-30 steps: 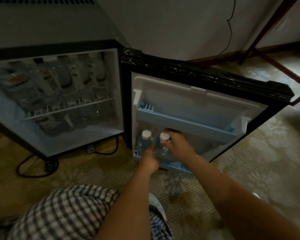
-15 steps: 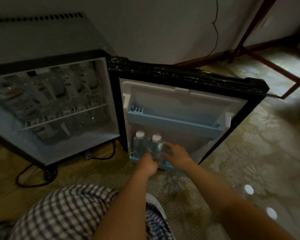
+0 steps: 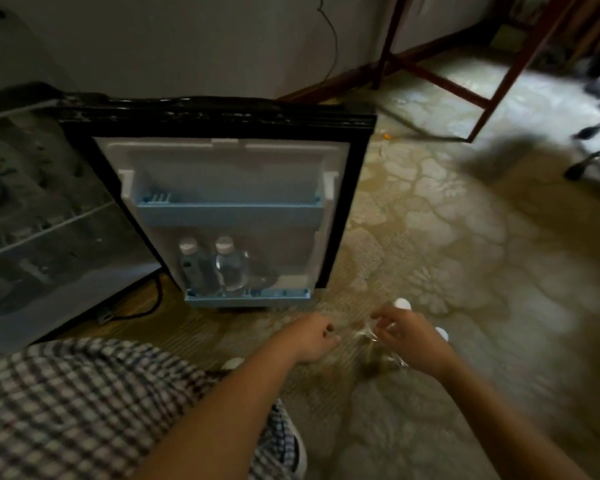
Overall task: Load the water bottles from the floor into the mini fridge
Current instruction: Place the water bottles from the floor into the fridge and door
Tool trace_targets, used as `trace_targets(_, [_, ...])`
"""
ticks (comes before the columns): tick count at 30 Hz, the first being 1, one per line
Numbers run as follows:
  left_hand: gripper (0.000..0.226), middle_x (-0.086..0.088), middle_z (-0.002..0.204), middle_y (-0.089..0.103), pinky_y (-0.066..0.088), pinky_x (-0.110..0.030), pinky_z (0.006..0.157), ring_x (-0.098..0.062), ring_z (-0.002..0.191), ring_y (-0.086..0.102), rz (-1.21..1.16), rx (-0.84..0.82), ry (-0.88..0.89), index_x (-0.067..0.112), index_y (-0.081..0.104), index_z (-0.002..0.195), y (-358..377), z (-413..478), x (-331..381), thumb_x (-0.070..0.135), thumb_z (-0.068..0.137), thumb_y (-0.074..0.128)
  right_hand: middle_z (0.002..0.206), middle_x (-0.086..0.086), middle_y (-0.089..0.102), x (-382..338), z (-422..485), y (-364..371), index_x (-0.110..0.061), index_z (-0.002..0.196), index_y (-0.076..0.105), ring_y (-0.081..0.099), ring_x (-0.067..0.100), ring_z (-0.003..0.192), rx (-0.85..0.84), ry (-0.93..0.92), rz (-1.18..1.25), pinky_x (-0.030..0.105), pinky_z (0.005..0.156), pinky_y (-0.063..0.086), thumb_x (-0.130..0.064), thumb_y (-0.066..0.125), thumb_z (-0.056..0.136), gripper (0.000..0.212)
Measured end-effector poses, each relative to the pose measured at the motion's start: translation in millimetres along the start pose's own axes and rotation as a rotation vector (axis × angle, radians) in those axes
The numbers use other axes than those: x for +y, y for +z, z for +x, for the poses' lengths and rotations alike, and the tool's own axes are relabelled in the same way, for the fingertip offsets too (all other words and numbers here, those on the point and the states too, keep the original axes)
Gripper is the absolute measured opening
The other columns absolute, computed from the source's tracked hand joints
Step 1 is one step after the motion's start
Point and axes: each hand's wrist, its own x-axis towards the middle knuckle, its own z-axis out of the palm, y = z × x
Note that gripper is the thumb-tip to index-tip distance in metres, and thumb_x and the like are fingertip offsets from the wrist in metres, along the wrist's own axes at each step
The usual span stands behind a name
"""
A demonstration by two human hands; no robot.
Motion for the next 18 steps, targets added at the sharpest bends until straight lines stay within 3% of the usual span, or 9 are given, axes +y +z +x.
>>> trace_targets(2, [0.036,-0.013,0.123,0.058,0.043,-0.030,0.090,-0.027,0.112,0.055,-0.037,0.015,0.023,0.007,0.054,0.121,13.3,5.6,13.3,0.031,0.095,0.047,0.101,-0.002,0.068,29.4,-7.6,-0.5,-0.017,0.116,0.062,0.062,0.008,0.085,0.059,0.064,0.012,0.021,0.075,0.045,-0.020,0.058,0.090,0.027])
trace_targets(4, [0.031,-0.012,0.117,0.061,0.041,-0.027,0.083,-0.026,0.108,0.056,-0.078,0.026,0.033,0.008,0.057,0.115,27.3,11.9,26.2,0.029,0.094,0.048,0.105,0.003,0.068,58.4,-12.7,2.4,-0.015,0.116,0.063,0.064,0.018,0.096,0.126,0.113,0.027,0.028,0.082,0.047,-0.017,0.061,0.087,0.029])
trace_targets(7, [0.027,-0.012,0.114,0.063,0.044,-0.030,0.087,-0.024,0.102,0.058,-0.137,0.025,0.017,0.009,0.060,0.108,50.8,26.0,43.5,0.028,0.092,0.051,0.129,0.008,0.054,97.6,-16.9,10.2,-0.016,0.128,0.054,0.050,0.026,0.120,0.170,0.184,-0.038,0.036,0.098,0.043,-0.021,0.062,0.086,0.043])
trace_targets(9, [0.026,-0.013,0.115,0.062,0.044,-0.030,0.088,-0.020,0.097,0.055,-0.144,0.009,0.006,0.008,0.060,0.108,65.2,36.2,51.8,0.028,0.092,0.051,0.139,0.006,0.045,112.3,-16.2,16.1,-0.018,0.135,0.046,0.044,0.027,0.126,0.180,0.220,-0.075,0.037,0.101,0.041,-0.024,0.061,0.088,0.050])
trace_targets(13, [0.033,-0.014,0.119,0.059,0.044,-0.030,0.090,-0.022,0.104,0.055,-0.050,-0.051,0.009,0.007,0.055,0.117,88.0,58.0,69.1,0.028,0.092,0.052,0.140,0.008,0.042,128.8,-9.5,25.2,-0.019,0.141,0.037,0.048,0.029,0.122,0.144,0.264,-0.041,0.037,0.097,0.045,-0.025,0.059,0.089,0.057])
trace_targets(18, [0.043,-0.013,0.129,0.053,0.042,-0.030,0.094,-0.027,0.117,0.052,0.048,-0.097,0.042,0.008,0.048,0.127,104.6,76.8,88.5,0.027,0.090,0.055,0.127,0.011,0.049,147.9,-0.6,28.9,-0.018,0.135,0.040,0.056,0.032,0.107,0.145,0.252,-0.119,0.037,0.082,0.050,-0.023,0.058,0.090,0.049])
